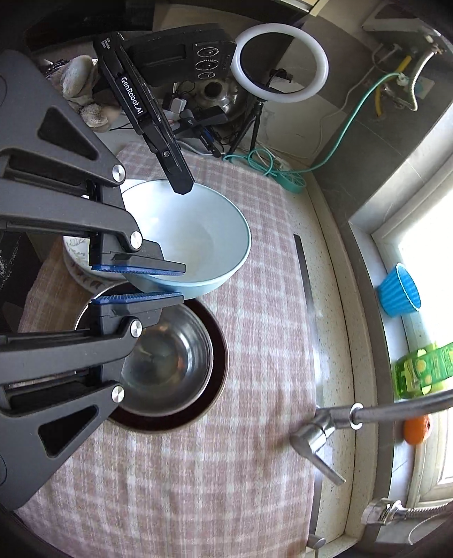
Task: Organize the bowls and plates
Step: 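Carry the pale blue bowl with the right gripper into the nested steel bowls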
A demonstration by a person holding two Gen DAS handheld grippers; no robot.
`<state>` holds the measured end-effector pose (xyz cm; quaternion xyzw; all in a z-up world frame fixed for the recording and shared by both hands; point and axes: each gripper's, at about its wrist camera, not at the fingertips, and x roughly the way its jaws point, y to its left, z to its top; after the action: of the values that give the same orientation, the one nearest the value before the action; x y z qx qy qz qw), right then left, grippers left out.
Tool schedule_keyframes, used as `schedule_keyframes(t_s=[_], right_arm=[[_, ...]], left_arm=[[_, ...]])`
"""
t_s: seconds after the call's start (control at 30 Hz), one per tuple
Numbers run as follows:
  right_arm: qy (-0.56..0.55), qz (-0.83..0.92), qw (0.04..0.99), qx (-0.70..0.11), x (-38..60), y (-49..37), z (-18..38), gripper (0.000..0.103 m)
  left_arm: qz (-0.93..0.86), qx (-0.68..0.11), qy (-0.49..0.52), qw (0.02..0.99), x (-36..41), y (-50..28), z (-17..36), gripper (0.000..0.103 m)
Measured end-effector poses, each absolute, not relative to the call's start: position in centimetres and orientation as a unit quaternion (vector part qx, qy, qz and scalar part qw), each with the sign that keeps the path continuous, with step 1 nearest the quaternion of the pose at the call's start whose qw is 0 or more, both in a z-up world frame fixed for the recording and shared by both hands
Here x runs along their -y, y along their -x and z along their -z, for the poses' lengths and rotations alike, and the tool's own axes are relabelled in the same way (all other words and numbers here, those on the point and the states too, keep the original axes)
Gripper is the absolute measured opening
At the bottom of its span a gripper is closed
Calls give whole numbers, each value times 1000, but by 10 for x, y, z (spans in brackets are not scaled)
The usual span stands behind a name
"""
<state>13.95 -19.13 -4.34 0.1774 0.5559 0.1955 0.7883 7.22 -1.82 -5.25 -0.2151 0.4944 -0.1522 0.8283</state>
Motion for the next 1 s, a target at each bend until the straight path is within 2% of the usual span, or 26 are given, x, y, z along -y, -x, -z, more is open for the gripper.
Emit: schedule_keyframes(t_s=[0.43, 1.0], right_arm=[[-204, -149, 784, -567, 251, -126, 67, 10], [-201, -131, 770, -591, 259, -122, 97, 10]], left_arm=[[188, -531, 180, 807, 77, -93, 72, 11], [189, -562, 162, 789, 93, -98, 93, 11]])
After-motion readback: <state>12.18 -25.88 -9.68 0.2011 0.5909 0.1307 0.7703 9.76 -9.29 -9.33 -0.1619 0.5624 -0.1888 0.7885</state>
